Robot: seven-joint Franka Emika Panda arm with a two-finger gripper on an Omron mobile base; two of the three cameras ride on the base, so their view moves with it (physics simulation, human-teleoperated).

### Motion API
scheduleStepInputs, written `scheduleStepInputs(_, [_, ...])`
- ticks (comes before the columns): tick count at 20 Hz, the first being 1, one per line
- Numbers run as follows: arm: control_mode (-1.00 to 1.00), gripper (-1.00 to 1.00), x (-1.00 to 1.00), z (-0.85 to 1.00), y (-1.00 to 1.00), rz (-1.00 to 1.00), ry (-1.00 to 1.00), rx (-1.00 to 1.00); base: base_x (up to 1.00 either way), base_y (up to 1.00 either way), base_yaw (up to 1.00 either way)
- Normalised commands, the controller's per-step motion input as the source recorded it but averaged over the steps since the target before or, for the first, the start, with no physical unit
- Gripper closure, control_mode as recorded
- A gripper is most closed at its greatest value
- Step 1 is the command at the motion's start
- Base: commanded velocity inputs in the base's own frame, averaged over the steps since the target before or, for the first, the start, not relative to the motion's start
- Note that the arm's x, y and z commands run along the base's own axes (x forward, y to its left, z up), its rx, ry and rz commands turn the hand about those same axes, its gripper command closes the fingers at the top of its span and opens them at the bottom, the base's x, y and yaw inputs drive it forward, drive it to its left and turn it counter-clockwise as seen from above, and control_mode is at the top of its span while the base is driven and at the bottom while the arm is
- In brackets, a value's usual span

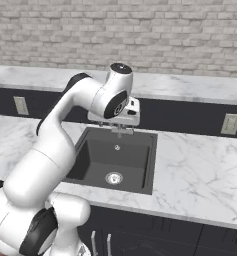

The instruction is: Soak the sponge with water for a few seconds and then drop it inside the sink.

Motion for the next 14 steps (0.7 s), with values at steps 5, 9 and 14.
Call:
scheduleStepInputs(5, [-1.0,-1.0,0.0,-0.27,-0.18,0.03,-0.11,0.1,0.0,0.0,0.0])
scheduleStepInputs(9, [-1.0,-1.0,0.0,-0.24,-0.07,0.02,-0.15,0.1,0.0,0.0,0.0])
scheduleStepInputs(14, [-1.0,-1.0,0.0,-0.12,-0.04,0.02,-0.15,0.08,0.0,0.0,0.0])
